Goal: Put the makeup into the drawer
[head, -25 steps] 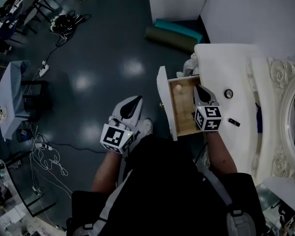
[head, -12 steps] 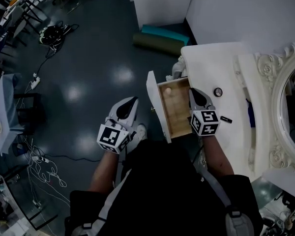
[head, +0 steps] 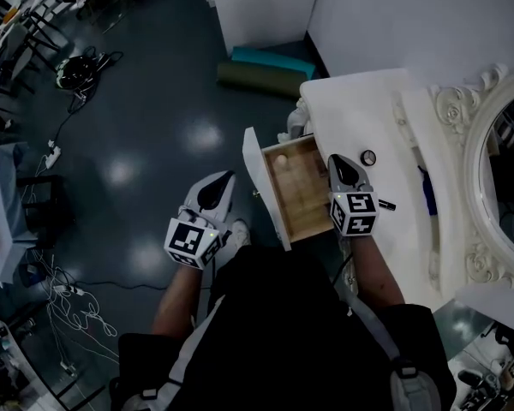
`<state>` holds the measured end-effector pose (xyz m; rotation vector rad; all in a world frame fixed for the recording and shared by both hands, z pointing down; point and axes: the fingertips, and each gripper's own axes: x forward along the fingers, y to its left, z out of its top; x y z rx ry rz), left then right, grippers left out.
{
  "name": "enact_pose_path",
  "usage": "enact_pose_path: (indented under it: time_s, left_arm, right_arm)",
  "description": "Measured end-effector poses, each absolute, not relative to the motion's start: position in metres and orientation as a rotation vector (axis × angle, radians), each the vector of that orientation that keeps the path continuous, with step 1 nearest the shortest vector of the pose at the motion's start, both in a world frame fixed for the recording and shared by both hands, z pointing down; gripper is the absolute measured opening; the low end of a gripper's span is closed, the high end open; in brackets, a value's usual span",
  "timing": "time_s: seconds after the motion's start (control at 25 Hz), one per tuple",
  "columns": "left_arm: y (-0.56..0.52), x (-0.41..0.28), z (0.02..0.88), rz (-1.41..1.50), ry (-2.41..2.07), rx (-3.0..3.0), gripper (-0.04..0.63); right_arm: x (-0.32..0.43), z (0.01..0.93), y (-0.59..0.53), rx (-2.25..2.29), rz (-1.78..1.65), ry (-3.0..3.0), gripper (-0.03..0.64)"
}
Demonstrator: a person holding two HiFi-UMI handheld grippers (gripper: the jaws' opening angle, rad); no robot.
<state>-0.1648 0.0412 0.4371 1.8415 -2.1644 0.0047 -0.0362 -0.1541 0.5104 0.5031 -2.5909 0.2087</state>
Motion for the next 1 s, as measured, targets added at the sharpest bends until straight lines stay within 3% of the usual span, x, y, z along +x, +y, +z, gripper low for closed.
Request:
enact_pose_path:
  time_s: [0.64,1.0]
  left_arm:
    - [0.019,-0.142,0.442,0.051,-2.155,1.819,0.005]
    - [0.023,-0.139,0.447,0.090,-2.194,1.779,0.005]
  right_arm:
    - [0.049,0.587,-0.269,0.783,0.182,-2.251,0.221]
    - [0.050,0.625,-0.285,0.735,0.314,-2.143,0.275]
